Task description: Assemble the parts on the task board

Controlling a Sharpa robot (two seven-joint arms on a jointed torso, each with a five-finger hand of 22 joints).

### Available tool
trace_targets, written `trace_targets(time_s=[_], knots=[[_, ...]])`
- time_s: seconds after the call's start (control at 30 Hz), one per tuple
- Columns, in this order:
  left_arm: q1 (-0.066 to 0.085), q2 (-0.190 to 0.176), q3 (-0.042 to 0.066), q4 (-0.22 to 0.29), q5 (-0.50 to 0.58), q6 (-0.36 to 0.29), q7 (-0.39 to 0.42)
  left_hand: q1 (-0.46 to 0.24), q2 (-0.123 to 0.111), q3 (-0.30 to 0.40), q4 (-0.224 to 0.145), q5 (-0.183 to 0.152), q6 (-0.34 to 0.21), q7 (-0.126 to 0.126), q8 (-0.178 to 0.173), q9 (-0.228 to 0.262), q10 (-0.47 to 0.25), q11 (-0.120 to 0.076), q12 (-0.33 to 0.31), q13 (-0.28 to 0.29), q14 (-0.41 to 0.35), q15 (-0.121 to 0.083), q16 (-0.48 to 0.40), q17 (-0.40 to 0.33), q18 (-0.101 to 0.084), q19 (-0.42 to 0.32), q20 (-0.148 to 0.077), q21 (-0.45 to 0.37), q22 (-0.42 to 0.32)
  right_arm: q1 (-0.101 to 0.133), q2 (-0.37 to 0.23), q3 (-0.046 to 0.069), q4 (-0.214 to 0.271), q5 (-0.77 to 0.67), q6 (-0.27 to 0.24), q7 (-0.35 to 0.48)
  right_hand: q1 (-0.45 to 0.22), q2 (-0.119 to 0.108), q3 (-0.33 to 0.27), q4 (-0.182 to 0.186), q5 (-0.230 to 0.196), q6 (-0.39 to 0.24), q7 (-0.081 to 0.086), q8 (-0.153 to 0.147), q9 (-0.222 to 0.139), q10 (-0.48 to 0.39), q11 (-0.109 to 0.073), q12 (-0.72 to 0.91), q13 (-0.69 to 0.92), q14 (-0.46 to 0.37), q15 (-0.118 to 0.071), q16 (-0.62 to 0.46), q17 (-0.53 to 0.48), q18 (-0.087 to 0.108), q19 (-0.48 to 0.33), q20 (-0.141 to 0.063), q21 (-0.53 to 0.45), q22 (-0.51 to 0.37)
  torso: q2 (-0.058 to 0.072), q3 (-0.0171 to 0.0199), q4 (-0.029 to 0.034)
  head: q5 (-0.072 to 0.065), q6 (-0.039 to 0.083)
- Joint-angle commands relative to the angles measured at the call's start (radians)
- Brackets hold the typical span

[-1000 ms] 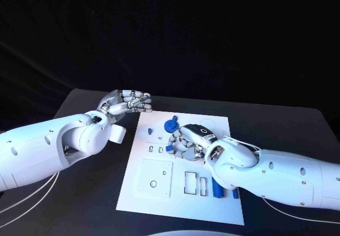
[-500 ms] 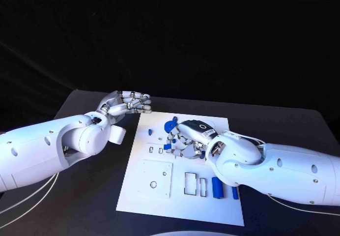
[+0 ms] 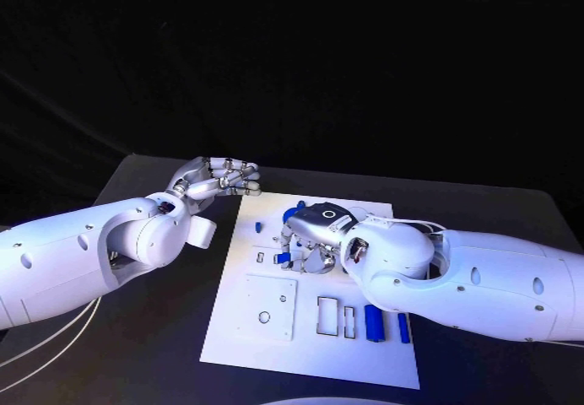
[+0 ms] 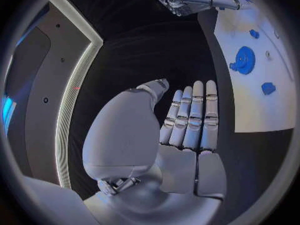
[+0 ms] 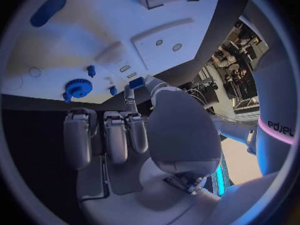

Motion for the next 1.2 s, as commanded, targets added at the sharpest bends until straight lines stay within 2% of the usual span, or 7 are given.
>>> trace_targets(time_s=[0.03,0.33,0.57,0.8,0.97,1.07,1.2], knots=[[0.0,0.001,0.0,0.001,-0.021,0.022,0.002,-0.007,-0.001,0.005,-0.001,-0.004,-0.007,0.005,-0.005,0.0,-0.002,0.003,-0.004,0.001,0.0,0.001,0.0,0.001,0.005,0.004,0.003,-0.001,-0.001,0.006,0.015,0.0,0.006,-0.11,0.118,-0.077,-0.016,0.001,-0.009,-0.002,-0.003,0.005,-0.002,0.001,0.0,0.077,-0.006,0.0,0.226,0.106,-0.007,0.006,0.263,-0.016,0.039,-0.009,0.008,0.189,0.001,0.0007,0.001,0.0,0.002],[-0.001,-0.018,0.0,0.013,-0.16,0.049,-0.03,0.002,0.004,0.018,-0.041,0.002,0.014,-0.007,0.003,0.004,0.046,-0.016,0.007,0.007,0.097,-0.033,0.102,0.067,0.004,0.081,-0.039,0.081,0.037,0.013,0.032,0.0,0.006,-0.15,0.11,-0.121,-0.021,-0.001,-0.013,-0.004,-0.003,0.005,-0.004,0.002,0.0,0.076,-0.007,-0.003,0.224,0.106,-0.007,0.006,0.263,-0.017,0.04,-0.009,0.008,0.19,0.002,0.0017,0.0004,0.003,0.004],[-0.003,-0.047,-0.001,0.031,-0.367,0.126,-0.067,-0.003,0.034,0.021,-0.129,0.006,0.053,-0.047,0.0,0.0,0.165,-0.068,0.093,0.054,0.165,-0.094,0.448,0.29,-0.002,0.101,-0.108,0.381,0.218,0.007,0.011,-0.003,0.0,-0.119,-0.079,-0.066,0.013,-0.007,-0.004,-0.02,-0.001,0.002,-0.006,0.004,0.001,0.074,-0.01,-0.008,0.22,0.106,-0.01,0.006,0.263,-0.016,0.037,-0.012,0.003,0.187,0.002,0.0031,-0.0015,0.006,0.01],[-0.007,-0.073,-0.005,0.057,-0.531,0.188,-0.081,-0.031,0.04,0.056,-0.168,0.006,0.061,-0.052,-0.012,-0.01,0.133,-0.078,0.174,0.125,0.161,-0.103,0.637,0.397,0.003,0.041,-0.112,0.563,0.336,-0.022,-0.019,-0.004,-0.011,-0.069,-0.249,-0.002,0.031,-0.009,0.004,-0.029,-0.001,0.002,-0.007,0.005,0.001,0.074,-0.011,-0.009,0.22,0.106,-0.011,0.006,0.263,-0.016,0.038,-0.013,0.004,0.189,0.003,0.0052,-0.0037,0.014,0.015],[-0.011,-0.091,-0.012,0.079,-0.618,0.18,-0.057,-0.045,0.041,0.066,-0.177,0.005,0.06,-0.061,-0.013,-0.012,0.121,-0.089,0.244,0.179,0.292,-0.11,0.872,0.666,0.006,0.06,-0.117,0.632,0.372,-0.042,-0.037,-0.005,-0.023,-0.035,-0.32,0.031,0.034,-0.01,0.006,-0.03,-0.001,0.002,-0.007,0.005,0.001,0.075,-0.011,-0.008,0.221,0.106,-0.011,0.006,0.263,-0.017,0.04,-0.013,0.006,0.19,0.003,0.0059,-0.0029,0.018,0.02],[-0.014,-0.097,-0.015,0.088,-0.655,0.153,-0.033,-0.057,0.038,0.076,-0.176,0.005,0.043,-0.07,-0.018,-0.016,0.094,-0.098,0.367,0.273,0.394,-0.118,1.04,0.893,0.005,0.089,-0.126,0.684,0.398,-0.051,-0.042,-0.005,-0.03,-0.018,-0.327,0.043,0.034,-0.011,0.006,-0.03,-0.001,0.002,-0.007,0.005,0.001,0.074,-0.011,-0.009,0.22,0.106,-0.011,0.006,0.263,-0.017,0.039,-0.013,0.006,0.19,0.004,0.005,-0.0014,0.02,0.02],[-0.025,-0.101,-0.017,0.098,-0.725,0.126,-0.008,-0.075,0.04,0.144,-0.173,0.007,0.045,-0.079,0.01,-0.009,-0.042,-0.104,0.722,0.534,0.439,-0.122,1.129,1.023,-0.013,0.156,-0.13,0.822,0.553,-0.061,-0.045,-0.006,-0.04,0.004,-0.315,0.054,0.036,-0.015,0.005,-0.032,-0.002,0.001,-0.006,0.005,0.001,0.074,-0.01,-0.009,0.22,0.106,-0.011,0.006,0.263,-0.016,0.039,-0.013,0.005,0.189,0.003,0.0042,0.0002,0.022,0.018]])
